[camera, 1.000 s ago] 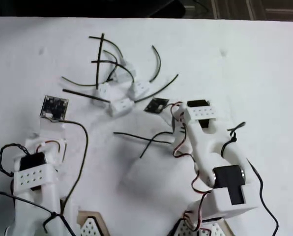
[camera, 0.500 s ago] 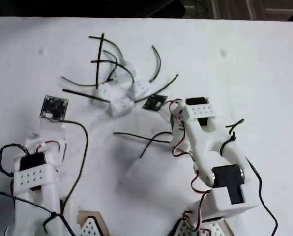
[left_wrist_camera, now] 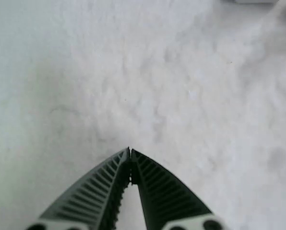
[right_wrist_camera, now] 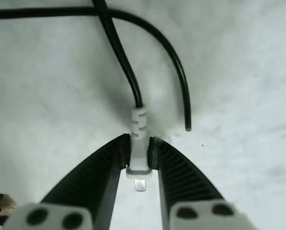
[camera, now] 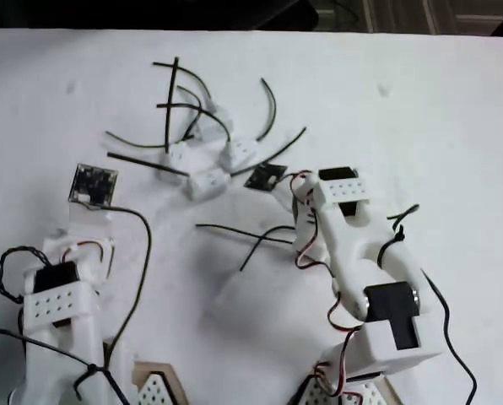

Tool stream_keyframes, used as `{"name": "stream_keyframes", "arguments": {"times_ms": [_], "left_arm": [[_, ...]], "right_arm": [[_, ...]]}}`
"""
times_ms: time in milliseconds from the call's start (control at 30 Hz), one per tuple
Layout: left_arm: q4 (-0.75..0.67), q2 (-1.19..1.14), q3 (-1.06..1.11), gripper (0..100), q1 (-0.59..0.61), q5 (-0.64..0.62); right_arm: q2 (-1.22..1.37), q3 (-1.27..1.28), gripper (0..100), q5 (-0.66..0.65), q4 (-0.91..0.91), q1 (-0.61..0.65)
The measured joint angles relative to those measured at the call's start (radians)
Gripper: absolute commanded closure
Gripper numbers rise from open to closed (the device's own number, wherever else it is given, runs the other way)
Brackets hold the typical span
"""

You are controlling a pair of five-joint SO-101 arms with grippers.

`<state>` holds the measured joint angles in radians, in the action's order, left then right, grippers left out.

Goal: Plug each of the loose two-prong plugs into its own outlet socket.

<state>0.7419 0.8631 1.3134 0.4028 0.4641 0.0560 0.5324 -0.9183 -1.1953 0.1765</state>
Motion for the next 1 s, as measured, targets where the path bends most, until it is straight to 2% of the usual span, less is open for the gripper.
{"name": "stream_keyframes", "arguments": {"times_ms": [367, 500, 1000], "left_arm": [[0.0, 0.0, 0.0, 98, 0.0, 0.0], [0.0, 0.0, 0.0, 98, 0.0, 0.0], [0.0, 0.0, 0.0, 98, 0.0, 0.0]], "right_arm": [[0.0, 0.006, 95.4, 0.0, 0.0, 0.0], [0.0, 0.006, 90.1, 0.0, 0.0, 0.0], [0.009, 0.008, 92.2, 0.0, -0.026, 0.0]]}}
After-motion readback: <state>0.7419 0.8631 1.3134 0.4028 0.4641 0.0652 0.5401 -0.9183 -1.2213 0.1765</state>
